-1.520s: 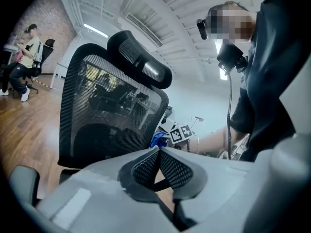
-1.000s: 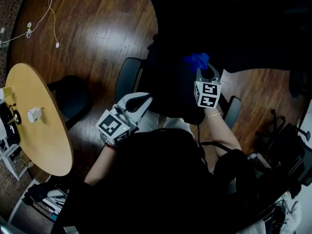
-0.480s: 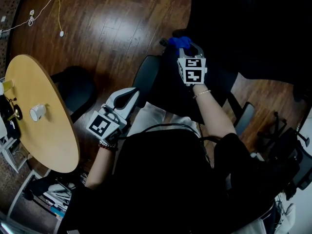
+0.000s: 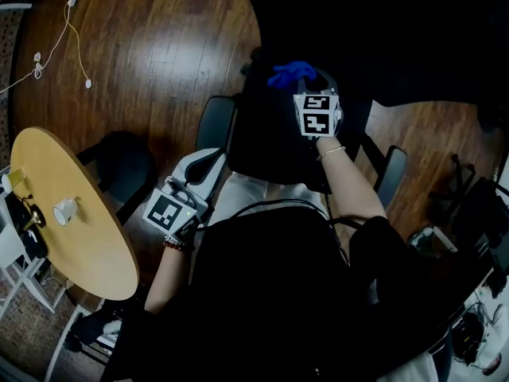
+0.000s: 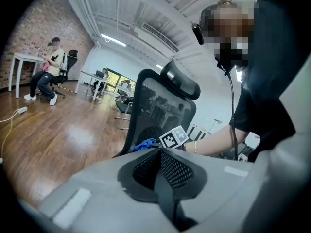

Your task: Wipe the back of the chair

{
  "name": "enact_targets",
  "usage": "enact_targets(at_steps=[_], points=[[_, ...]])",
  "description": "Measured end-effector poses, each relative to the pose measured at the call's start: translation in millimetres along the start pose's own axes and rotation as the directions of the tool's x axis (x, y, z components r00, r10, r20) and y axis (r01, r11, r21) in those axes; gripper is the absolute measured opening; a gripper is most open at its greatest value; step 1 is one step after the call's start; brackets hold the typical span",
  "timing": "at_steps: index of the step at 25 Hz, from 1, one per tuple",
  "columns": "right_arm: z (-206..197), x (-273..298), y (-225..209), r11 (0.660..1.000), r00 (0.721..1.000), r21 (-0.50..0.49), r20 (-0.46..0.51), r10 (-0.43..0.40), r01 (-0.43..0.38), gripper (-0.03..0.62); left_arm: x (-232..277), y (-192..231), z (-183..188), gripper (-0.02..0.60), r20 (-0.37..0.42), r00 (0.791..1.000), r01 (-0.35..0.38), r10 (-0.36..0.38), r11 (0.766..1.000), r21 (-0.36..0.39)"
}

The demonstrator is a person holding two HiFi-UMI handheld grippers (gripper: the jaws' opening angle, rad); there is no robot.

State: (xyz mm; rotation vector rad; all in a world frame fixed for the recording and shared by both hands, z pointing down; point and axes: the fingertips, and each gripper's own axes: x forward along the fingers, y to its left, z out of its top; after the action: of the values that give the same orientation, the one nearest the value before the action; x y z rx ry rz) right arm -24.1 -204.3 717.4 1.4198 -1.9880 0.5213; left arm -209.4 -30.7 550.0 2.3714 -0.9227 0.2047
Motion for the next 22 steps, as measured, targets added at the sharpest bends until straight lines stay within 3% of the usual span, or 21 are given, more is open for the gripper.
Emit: enact_targets(at_steps=[7, 13, 19, 22], points=[[-58.3, -41.4, -112.1, 0.982, 0.980, 0.058, -0.097, -0.171, 0.177, 0.077, 47.3, -42.8, -4.5, 0.003, -0.060, 0.995, 0.087, -0.085, 0.996, 0.030], [-94.0, -69.9, -172.2, 0.963, 0.952, 0.052, -0.178, -0.251, 0.264, 0.078, 74.3, -73.7, -4.4, 0.003, -0.058, 0.993, 0.106, -0.105, 0.994, 0.018], [-134.7, -108.8, -221.2, 0.904, 0.871, 0.115, -0.341, -0.354, 0.412, 0.078, 91.2, -102.1, -2.2, 0.003, -0.052, 0.992, 0.118, -0.115, 0.992, 0.043], [-135.6, -117.4, -234.2, 0.906, 0.882, 0.136, -0.327, -0.340, 0.400, 0.078, 99.6, -113.3, -1.4, 0.003, -0.051, 0.991, 0.126, -0.123, 0.991, 0.044]])
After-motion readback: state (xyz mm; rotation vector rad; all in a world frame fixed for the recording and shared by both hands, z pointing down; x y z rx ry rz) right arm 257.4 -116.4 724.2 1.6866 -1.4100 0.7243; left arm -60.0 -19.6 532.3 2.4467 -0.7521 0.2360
